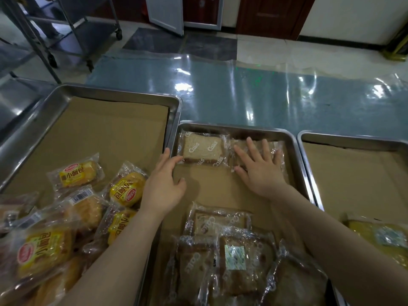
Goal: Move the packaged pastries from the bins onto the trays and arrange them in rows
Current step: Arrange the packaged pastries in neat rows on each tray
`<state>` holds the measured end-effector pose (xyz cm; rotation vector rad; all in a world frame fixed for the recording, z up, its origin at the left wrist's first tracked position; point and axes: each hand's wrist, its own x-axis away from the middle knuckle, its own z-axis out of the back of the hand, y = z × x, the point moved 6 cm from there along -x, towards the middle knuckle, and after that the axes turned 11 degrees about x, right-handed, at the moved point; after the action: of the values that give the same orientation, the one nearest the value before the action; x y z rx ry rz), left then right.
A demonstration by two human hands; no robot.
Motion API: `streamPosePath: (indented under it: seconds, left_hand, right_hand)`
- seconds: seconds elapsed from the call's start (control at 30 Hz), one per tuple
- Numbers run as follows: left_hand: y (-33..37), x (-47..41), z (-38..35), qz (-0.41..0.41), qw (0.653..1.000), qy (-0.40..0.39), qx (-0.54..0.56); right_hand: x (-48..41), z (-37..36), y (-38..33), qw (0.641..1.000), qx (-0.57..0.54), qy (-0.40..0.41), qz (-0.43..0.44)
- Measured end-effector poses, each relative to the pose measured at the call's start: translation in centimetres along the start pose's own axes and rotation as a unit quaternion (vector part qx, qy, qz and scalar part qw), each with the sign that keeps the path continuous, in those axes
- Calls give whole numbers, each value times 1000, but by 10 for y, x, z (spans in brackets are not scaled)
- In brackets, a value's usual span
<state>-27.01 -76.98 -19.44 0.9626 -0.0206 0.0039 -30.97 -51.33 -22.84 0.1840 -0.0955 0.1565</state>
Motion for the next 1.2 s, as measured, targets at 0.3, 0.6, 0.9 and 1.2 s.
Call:
streamPosePath:
  seconds: [0.3, 0.6, 0.9, 1.2]
  left_hand:
    - [0, -1, 0, -8, 1000, 1, 17]
    - [0, -1, 1, -3, 1000, 2, 25]
    - [-2, 0, 1, -12, 1000, 5, 22]
    - [19, 10, -1, -77, 993, -36, -76]
  right_hand:
    - [15, 58, -19, 989, -47, 133, -40]
    - [74, 35, -71, 926, -282, -225, 112]
    - [81, 68, 18, 904, -423, -15, -60]
    - [98, 70, 55, 927, -361, 62, -86]
